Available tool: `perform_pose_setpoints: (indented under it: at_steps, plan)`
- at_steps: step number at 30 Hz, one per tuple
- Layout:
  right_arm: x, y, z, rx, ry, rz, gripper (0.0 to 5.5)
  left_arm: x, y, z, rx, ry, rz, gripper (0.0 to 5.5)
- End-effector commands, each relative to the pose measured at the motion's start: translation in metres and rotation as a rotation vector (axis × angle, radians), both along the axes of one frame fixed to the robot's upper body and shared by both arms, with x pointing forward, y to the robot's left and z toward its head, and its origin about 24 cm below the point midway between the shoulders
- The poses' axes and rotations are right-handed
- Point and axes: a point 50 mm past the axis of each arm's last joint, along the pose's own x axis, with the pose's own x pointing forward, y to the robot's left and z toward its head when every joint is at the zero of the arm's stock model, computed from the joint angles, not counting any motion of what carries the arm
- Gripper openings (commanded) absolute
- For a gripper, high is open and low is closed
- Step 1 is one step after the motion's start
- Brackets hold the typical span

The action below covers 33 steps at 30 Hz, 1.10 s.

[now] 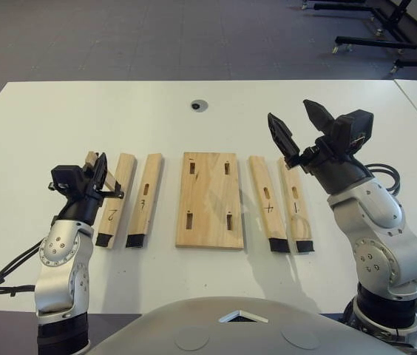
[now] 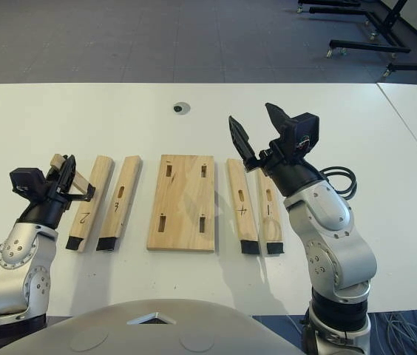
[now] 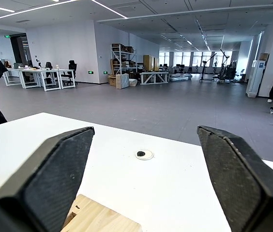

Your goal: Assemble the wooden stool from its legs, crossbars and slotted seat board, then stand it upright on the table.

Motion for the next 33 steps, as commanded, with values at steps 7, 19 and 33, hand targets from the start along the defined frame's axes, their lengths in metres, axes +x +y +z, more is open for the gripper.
perform_pose_setpoints:
  at_steps: [7,19,33]
  plan:
    - [0.000,0.003,0.004,0.001,-0.021,0.005,3.90,0.001,0.004,-0.008,0.017,0.049,0.011,0.39]
    - [0.001,0.004,0.005,-0.007,-0.022,0.009,3.90,0.001,-0.003,-0.026,0.001,0.140,-0.023,0.39]
    - [-0.001,0.009,0.001,-0.012,-0.024,0.012,3.90,0.013,0.003,0.018,0.053,-0.064,-0.079,1.81]
